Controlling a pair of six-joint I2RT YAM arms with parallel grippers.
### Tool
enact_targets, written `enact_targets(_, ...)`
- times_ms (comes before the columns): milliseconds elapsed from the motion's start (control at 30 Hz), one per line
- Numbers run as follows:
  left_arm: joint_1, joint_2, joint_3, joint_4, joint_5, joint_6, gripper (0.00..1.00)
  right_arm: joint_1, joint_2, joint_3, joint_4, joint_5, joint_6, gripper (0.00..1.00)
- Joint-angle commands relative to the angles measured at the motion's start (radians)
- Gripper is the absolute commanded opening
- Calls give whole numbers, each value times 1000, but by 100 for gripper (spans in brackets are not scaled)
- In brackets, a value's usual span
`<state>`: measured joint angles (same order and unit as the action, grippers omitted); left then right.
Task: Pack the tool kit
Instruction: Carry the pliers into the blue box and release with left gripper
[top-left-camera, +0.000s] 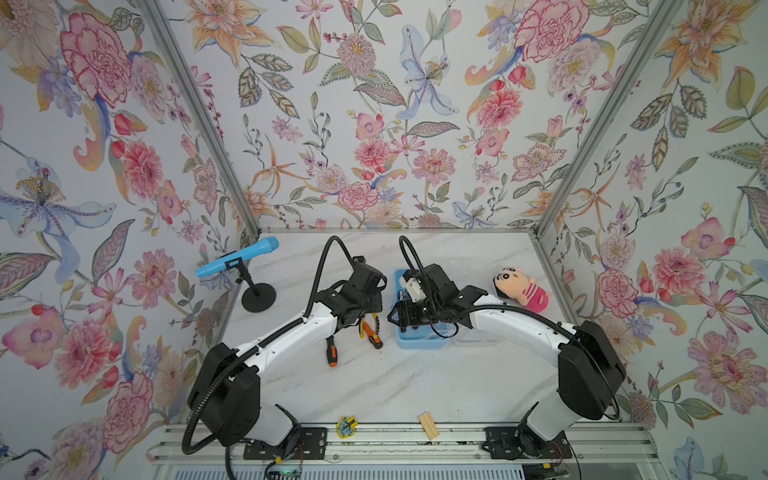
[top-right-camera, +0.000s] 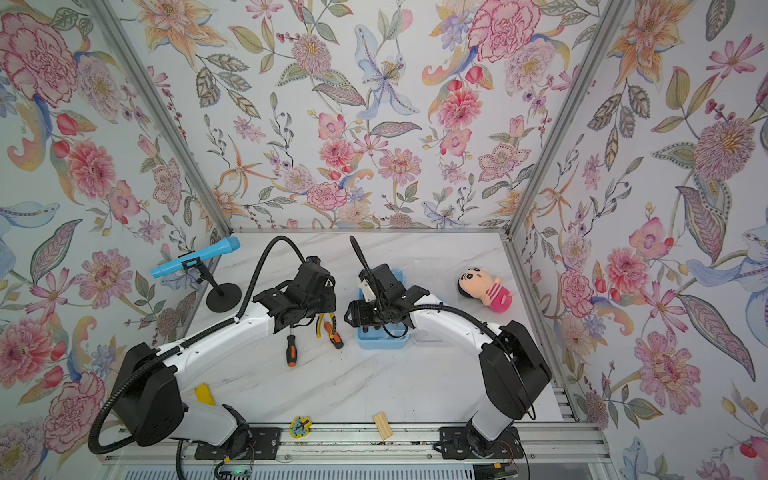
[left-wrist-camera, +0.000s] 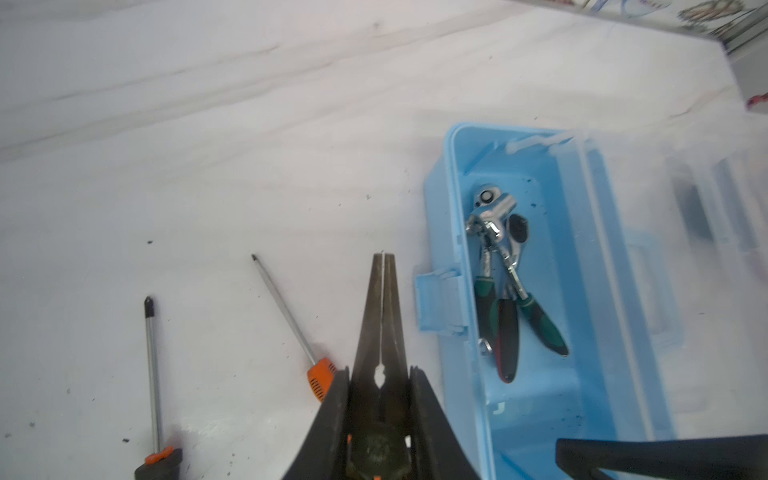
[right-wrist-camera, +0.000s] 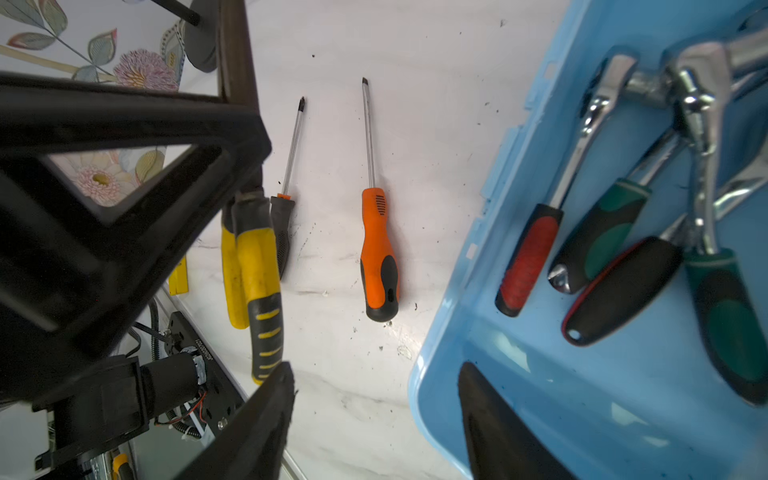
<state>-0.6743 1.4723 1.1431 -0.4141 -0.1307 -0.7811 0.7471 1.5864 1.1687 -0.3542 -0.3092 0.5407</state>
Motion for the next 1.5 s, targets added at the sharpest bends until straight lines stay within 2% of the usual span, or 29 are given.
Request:
enact_targets(0, -46, 49, 116, 39, 70, 8, 0, -63, -147, -57, 15, 64, 60, 64)
enact_targets(133, -102, 186, 252, 117, 136, -6, 0, -158, -311, -113, -8, 180, 82, 64)
enact_targets(267, -145, 331, 426, 148, 189, -18, 0, -228, -374, -139, -49, 185, 73, 64)
enact_targets(433, -188, 483, 591, 130, 204, -37, 0, -260, -418, -181, -54, 178, 71, 64)
enact_targets(667, -205, 599, 628, 160, 193, -97, 0, -286, -460, -243, -49, 170, 63, 64)
enact_targets(967, -195, 674, 635, 124, 162, -120, 0, -323, -451, -280, -32, 142, 44, 66)
enact_targets(1000, -194, 675, 634, 123, 163, -120, 2, -323, -450, -282, -29, 140, 46, 66)
enact_targets(1067, -191, 677, 632, 123, 161, -114, 21, -324, -448, -282, -25, 134, 47, 67)
enact_targets(1167, -188, 663, 624, 126, 156, -101, 40, -325, -446, -272, -26, 126, 47, 68)
enact_targets(1333, -164, 582, 592, 129, 130, -57, 47, -320, -435, -215, -62, 125, 31, 68)
enact_targets(1467, -139, 425, 481, 147, 77, 26, 49, -278, -417, -132, -110, 142, -3, 67)
